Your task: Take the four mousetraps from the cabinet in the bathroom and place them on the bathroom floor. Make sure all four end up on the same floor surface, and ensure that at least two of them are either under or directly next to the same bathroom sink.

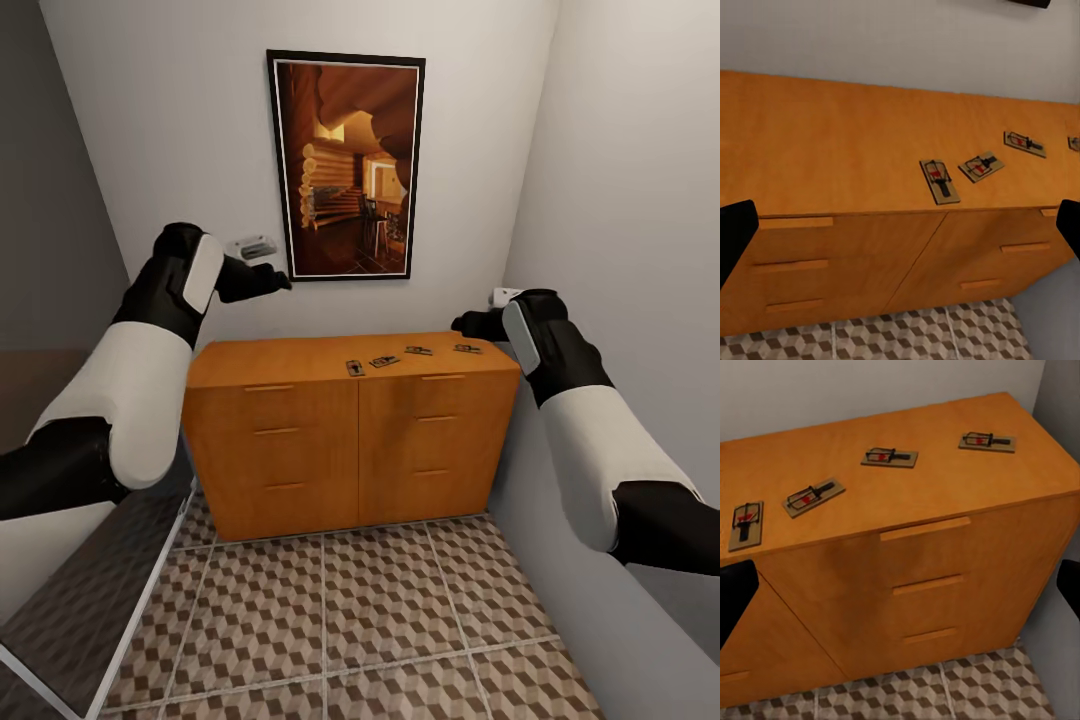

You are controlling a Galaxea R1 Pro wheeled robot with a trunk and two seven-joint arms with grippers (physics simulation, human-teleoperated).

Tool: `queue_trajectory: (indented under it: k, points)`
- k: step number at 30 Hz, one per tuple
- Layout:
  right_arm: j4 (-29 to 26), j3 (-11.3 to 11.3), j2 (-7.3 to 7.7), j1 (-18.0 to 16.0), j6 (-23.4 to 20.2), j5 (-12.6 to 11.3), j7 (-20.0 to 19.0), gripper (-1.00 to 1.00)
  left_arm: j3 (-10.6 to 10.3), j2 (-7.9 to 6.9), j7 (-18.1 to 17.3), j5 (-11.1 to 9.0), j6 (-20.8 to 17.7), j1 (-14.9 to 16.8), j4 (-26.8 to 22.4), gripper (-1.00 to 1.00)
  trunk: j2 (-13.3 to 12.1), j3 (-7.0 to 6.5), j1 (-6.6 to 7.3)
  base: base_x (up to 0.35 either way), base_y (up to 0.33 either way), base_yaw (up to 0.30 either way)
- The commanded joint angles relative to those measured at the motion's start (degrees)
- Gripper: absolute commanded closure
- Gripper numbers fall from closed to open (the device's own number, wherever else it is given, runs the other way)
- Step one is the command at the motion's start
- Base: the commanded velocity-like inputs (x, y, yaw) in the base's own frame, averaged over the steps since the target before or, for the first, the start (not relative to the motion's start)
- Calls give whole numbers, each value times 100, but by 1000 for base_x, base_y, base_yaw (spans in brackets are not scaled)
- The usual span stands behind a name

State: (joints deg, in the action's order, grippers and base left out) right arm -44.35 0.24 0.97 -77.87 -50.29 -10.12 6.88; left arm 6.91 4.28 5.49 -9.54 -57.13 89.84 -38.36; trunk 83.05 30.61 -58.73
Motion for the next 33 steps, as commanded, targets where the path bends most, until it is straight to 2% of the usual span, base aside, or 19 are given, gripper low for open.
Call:
queue_trajectory:
  k: [1, 8, 26, 33]
  points:
    - [-5, 3, 1, -3, -20, -63, 49, -100, 24, 6, 58, -60, -25, 0, -10, -100, 3, 6, 0, 8, 0, 0]
    - [-7, 1, -12, 13, -13, -68, 34, -100, 28, -7, 58, -58, -32, -36, -9, -100, 3, 6, 0, 137, 0, 0]
    - [-21, -18, -2, 33, 28, -95, 2, -100, 21, 10, 51, -69, -41, -133, 75, -100, 3, 6, 0, 294, 0, 0]
    - [-24, -25, 10, 34, -32, -90, 32, -100, 15, 53, 49, -74, -44, -268, 338, -100, 3, 6, 0, 114, 0, 0]
